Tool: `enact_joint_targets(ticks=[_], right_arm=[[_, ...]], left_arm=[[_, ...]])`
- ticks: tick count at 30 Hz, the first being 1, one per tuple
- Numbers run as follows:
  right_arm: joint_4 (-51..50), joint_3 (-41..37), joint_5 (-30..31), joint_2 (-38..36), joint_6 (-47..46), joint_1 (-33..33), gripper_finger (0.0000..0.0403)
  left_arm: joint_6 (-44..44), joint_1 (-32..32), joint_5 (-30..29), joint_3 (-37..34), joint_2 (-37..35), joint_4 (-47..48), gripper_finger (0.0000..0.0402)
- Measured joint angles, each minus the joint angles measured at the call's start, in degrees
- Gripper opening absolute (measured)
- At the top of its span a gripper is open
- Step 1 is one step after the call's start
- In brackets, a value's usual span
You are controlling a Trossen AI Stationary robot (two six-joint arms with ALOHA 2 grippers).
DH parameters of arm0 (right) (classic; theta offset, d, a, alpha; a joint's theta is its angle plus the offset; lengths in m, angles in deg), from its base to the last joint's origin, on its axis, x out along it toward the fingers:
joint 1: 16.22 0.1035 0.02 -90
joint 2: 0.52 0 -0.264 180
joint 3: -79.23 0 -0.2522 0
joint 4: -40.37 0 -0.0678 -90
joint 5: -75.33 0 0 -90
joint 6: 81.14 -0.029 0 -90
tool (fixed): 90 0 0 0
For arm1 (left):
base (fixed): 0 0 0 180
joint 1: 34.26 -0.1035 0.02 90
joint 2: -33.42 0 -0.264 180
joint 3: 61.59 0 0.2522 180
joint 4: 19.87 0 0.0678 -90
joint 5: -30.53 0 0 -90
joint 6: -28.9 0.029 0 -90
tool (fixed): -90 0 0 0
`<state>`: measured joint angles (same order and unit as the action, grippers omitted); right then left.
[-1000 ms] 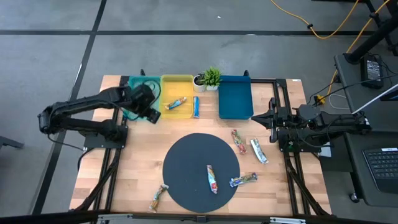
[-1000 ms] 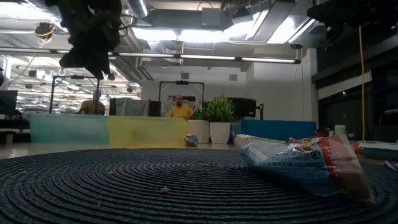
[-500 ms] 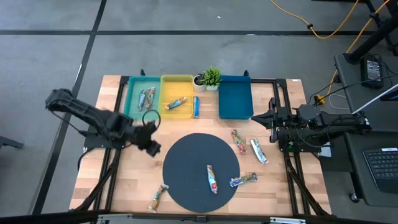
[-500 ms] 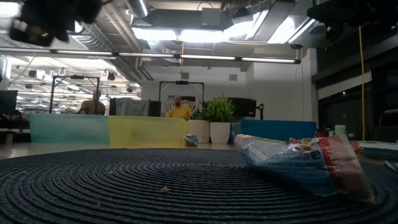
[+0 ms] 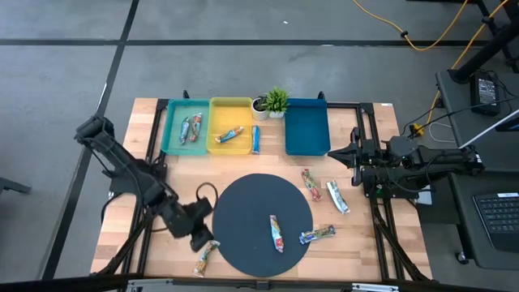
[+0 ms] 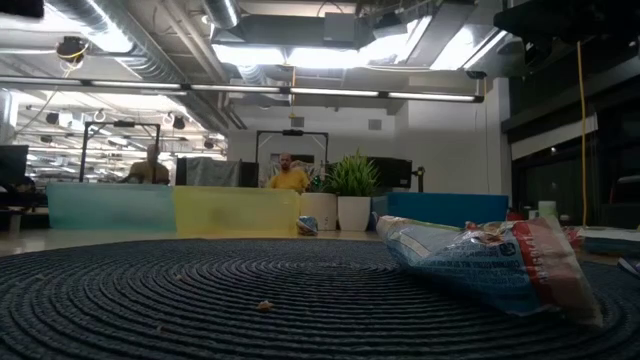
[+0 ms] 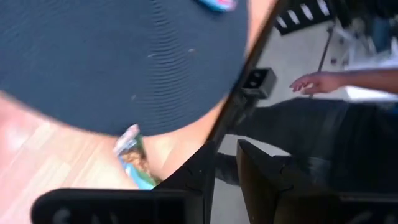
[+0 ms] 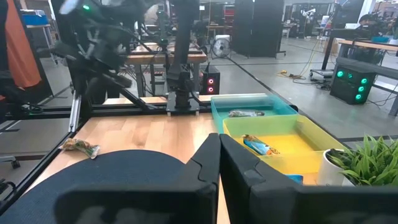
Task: Pick and place Granola Bars by type
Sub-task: Put the green granola bar into the yellow bin
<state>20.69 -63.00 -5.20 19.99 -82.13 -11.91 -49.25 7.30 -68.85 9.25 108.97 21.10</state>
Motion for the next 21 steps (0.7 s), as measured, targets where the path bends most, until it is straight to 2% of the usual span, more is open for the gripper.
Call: enact_joint_targets(ticks=[5, 13, 16, 21], right_arm=[[0.0, 0.0, 0.0, 0.0, 0.0, 0.0, 0.0013], [0.0, 0.0, 0.0, 0.0, 0.0, 0.0, 0.0013], [0.0, 0.0, 0.0, 0.0, 0.0, 0.0, 0.0013], [0.0, 0.0, 0.0, 0.0, 0.0, 0.0, 0.0013]], left_arm=[[5.2, 4.0, -3.1, 4.4, 3.1, 0.2, 0.0058], [-3.5, 10.6, -1.8, 3.8, 6.1, 0.9, 0.0064], [-6.6, 12.1, -1.5, 3.3, 7.5, 1.5, 0.0079], [-6.2, 13.3, -0.7, 3.3, 10.7, 1.1, 0.0127]])
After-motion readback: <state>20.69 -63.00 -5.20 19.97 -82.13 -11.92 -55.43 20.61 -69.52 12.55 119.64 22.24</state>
